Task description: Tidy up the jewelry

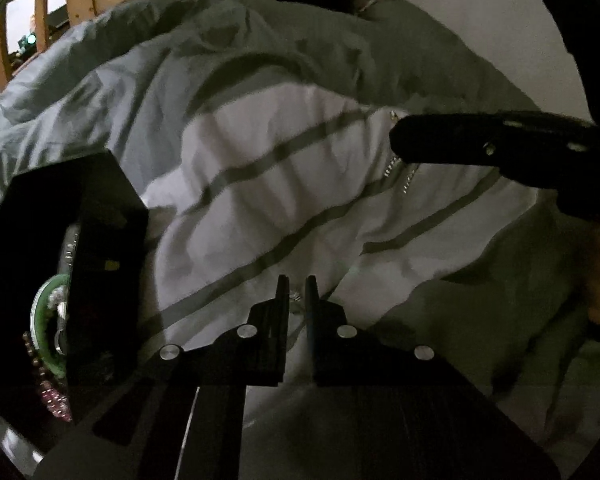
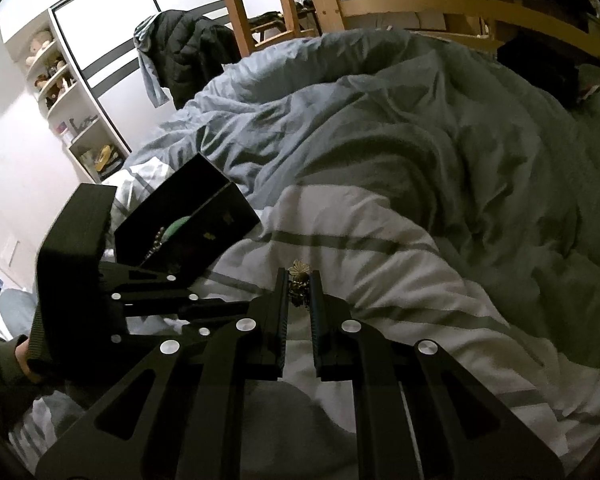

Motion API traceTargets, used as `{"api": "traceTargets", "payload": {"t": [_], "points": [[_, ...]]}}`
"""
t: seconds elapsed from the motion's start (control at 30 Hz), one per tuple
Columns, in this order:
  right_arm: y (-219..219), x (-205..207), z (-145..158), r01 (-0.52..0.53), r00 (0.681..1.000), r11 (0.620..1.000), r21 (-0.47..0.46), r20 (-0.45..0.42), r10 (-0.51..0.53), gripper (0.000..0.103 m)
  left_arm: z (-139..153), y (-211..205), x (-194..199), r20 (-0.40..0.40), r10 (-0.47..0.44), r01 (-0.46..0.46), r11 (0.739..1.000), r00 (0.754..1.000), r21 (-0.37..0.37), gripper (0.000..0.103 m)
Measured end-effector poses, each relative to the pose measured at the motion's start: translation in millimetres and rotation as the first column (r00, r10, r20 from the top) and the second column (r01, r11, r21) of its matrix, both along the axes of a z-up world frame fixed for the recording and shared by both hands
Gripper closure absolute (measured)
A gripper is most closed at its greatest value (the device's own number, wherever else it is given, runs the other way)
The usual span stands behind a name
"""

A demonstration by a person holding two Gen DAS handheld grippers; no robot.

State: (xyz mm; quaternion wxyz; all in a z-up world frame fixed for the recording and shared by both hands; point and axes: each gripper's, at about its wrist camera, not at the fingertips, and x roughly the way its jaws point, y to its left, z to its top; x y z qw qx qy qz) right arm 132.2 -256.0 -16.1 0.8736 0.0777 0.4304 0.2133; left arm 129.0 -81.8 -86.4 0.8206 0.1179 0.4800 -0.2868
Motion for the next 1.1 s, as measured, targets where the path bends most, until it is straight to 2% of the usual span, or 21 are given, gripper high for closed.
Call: {"api": "traceTargets", "payload": {"t": [0.1,0.23,0.37,0.4,0.43,0.47,0.5,0.6,0.67,0.7,0.73,0.83,1.1], "points": [[-1.5,-1.1,4.6,0.008,1.0,1.0,0.008,0.007,-0.008,0.092,7.3,2.4,-1.8,0.003,0.002,-0.002,1.0,1.0,-0.016,0.095],[-0.7,-4.1,2.5,0.009,1.0,1.0,0.002,0.002,-0.009,0.092,2.0,-0.9,-2.3,-0.003,-0.001,0.001,1.0,1.0,0.007,0.095],[-1.9,-6.1,2.3,0.009,1.0,1.0,0.002,-0.001,-0.009,0.092,13.9,3.5,0.8,0.005,0.018,-0.017,0.999,1.0,-0.036,0.094],[-1.8,-6.3,2.3,0.009,1.0,1.0,0.002,-0.001,-0.009,0.092,13.6,4.6,0.8,-0.002,0.021,-0.021,0.999,1.0,-0.04,0.08],[-2.2,-6.6,2.4,0.008,1.0,1.0,0.006,0.0,-0.008,0.092,12.3,5.4,-0.1,-0.004,0.023,-0.024,0.999,1.0,-0.032,0.05],[-2.1,-6.8,2.2,0.007,1.0,1.0,0.007,0.001,-0.007,0.092,12.1,5.3,-2.1,0.019,0.026,-0.026,0.999,0.999,-0.022,0.04],[-1.7,-7.2,1.7,0.005,1.0,1.0,0.008,0.002,-0.005,0.092,11.3,2.9,-5.1,0.044,0.018,-0.017,1.0,0.999,-0.01,0.04],[-1.6,-6.1,-0.7,0.002,1.0,1.0,0.005,0.0,-0.002,0.092,3.2,-7.2,-4.5,0.039,0.0,0.0,1.0,0.999,0.018,0.041],[-1.6,-4.0,-3.8,0.001,1.0,1.0,0.006,-0.004,-0.001,0.092,-8.4,-13.2,0.1,0.02,-0.01,0.009,0.999,1.0,0.045,0.053],[-1.6,-3.6,-4.6,0.001,1.0,1.0,0.005,-0.005,-0.001,0.092,-13.0,-14.5,2.1,0.004,-0.011,0.011,0.999,1.0,0.053,0.069],[-1.7,-2.6,-6.1,0.001,1.0,1.0,0.004,-0.006,-0.001,0.092,-20.1,-15.8,4.9,-0.02,-0.013,0.015,0.998,1.0,0.064,0.08],[-1.0,-0.5,-8.3,-0.001,1.0,1.0,0.003,-0.008,0.001,0.092,-25.7,-14.5,6.5,-0.04,-0.016,0.018,0.998,0.999,0.061,0.082],[0.5,-3.5,-2.7,-0.005,1.0,1.0,0.021,0.008,0.005,0.092,-10.2,-11.4,0.4,-0.013,-0.012,0.012,0.999,1.0,0.043,0.084]]}}
